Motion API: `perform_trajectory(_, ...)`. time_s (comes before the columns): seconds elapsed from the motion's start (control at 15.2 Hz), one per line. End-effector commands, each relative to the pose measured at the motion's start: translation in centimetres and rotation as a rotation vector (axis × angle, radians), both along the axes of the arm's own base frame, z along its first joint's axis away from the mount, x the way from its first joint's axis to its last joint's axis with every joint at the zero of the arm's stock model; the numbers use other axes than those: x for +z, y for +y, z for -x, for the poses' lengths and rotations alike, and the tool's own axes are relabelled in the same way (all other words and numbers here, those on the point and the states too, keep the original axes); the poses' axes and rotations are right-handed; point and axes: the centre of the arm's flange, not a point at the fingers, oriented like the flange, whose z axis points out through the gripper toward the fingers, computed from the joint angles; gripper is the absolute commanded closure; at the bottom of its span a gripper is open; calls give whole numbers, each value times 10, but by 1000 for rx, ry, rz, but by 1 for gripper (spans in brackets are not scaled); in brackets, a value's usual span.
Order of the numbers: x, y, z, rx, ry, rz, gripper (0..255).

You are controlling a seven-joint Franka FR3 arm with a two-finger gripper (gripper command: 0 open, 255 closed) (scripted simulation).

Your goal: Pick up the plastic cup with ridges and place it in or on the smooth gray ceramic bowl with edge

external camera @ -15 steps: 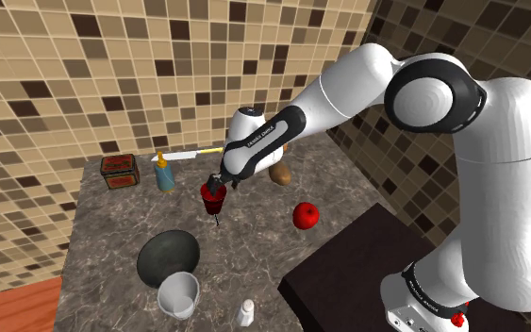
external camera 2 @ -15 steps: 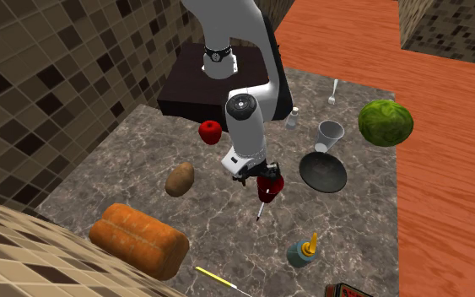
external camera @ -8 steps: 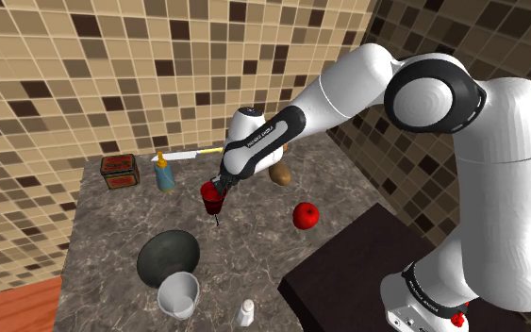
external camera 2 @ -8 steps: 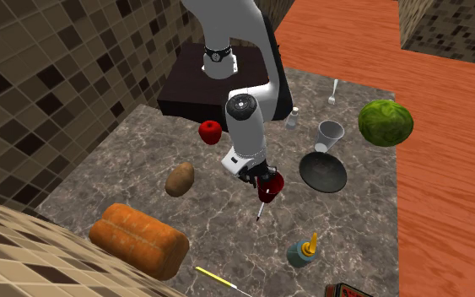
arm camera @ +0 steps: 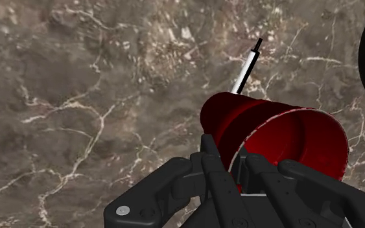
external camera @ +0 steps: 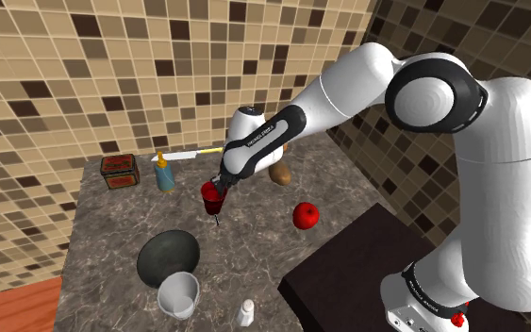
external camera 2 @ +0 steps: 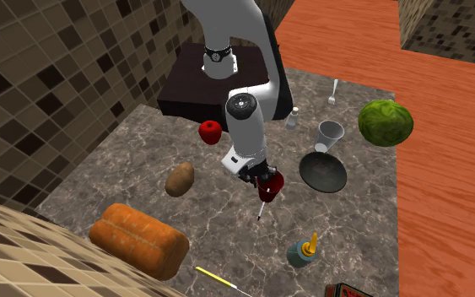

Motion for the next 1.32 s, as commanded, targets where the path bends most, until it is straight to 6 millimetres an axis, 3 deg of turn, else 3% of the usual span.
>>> perform_trajectory(0.0, 8, 0, 0, 0, -1, 0, 255)
perform_trajectory(1.25, 109, 0, 0, 0, -1, 0, 255)
